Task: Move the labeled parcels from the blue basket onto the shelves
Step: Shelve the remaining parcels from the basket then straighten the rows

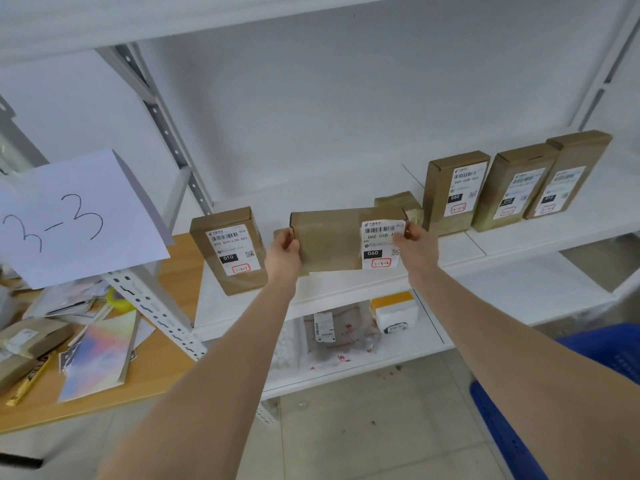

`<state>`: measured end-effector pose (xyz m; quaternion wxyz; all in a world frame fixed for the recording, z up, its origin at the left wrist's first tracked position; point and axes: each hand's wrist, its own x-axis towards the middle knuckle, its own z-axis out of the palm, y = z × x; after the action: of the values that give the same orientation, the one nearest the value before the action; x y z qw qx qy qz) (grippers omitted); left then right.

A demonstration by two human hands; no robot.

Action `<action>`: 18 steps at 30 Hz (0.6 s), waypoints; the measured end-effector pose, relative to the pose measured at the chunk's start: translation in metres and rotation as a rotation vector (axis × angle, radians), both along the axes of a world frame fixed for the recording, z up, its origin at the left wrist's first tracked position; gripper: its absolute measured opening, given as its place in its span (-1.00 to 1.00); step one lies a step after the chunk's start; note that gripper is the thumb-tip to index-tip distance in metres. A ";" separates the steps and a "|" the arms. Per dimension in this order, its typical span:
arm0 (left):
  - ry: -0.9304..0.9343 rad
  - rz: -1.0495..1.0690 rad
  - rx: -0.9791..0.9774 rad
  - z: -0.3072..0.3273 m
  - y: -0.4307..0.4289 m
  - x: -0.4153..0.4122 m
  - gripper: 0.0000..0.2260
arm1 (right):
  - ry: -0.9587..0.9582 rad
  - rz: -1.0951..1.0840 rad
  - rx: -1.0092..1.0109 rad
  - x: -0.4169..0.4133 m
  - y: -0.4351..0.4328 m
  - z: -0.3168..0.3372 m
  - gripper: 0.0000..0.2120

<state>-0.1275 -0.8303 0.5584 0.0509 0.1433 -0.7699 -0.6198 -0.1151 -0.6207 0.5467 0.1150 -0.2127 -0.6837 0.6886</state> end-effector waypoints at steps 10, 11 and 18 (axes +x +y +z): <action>-0.121 0.047 0.111 -0.036 -0.004 0.003 -0.58 | -0.047 0.051 0.006 -0.004 -0.020 -0.035 -0.88; -0.113 0.052 0.107 -0.039 -0.005 0.004 -0.62 | -0.041 0.063 0.018 -0.006 -0.023 -0.039 -0.89; -0.119 0.134 0.069 -0.059 -0.015 0.011 -0.85 | -0.060 0.118 0.085 -0.011 -0.037 -0.066 -0.85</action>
<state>-0.1169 -0.8448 0.4994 0.0413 0.2330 -0.7385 -0.6314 -0.1257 -0.6576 0.4809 0.0626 -0.1876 -0.7266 0.6579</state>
